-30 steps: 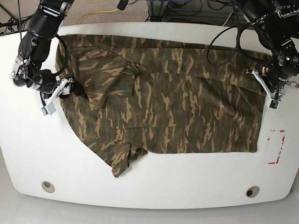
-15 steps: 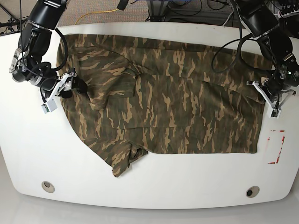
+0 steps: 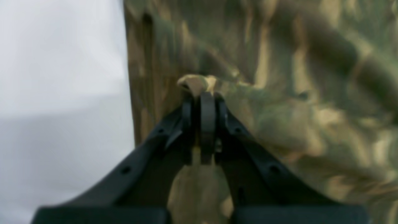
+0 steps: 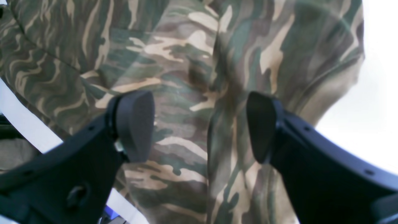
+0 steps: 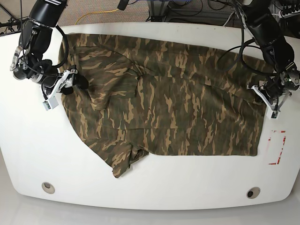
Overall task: Fold the T-shirt properly
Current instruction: 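Slide the right gripper down the shirt side and pinch the fabric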
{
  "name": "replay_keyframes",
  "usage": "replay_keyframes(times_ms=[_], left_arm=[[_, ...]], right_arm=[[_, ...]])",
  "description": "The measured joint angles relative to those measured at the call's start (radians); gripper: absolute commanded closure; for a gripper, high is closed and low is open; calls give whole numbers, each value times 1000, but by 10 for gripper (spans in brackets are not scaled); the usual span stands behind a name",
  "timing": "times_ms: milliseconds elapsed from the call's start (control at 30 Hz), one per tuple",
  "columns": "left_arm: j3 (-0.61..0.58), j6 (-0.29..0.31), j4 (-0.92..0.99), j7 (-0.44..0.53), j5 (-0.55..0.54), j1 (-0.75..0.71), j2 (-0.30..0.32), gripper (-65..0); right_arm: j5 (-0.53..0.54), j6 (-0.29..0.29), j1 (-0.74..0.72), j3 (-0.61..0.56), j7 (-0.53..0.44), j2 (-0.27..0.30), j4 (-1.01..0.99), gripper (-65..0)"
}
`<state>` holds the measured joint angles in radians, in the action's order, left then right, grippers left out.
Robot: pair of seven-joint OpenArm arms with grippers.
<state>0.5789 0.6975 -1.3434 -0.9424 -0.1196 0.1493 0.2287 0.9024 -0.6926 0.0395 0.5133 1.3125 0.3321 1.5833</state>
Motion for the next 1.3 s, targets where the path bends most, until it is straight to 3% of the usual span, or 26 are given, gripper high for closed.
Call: replay_keyframes(times_ms=[133,333,433,600,833,1167,1300], left_arm=[[-34,0,31,2,-6,25,36,-165],[-34,0,30,13,-9,31,44,-364],[-32,0,12,2,-10,29,60,-372],[27,0,-32,-11,-12,33,66,-372],[67,0,-78,-59,-11,27,65,-372],[61,0,-183,-64,-10,-37,59,-372],[26,-1,-277,-55,-13,-76,56,-372]], right_arm=[[-5,0,-4,0,-25,0,-1,-445],[-36,-1,-70,-1,-78,11,-80,-449],[-69,-1,-140,-1,-87,9,-156,-450],[-257,2,-276,-3,-130,9,-290,-452],[-476,2,-483,-4,-279,5,-577,-450],[-723,5,-678,-3,-658,13,-1051,-447],[-719,4,-696,-2,-650,8,-1071,-447]])
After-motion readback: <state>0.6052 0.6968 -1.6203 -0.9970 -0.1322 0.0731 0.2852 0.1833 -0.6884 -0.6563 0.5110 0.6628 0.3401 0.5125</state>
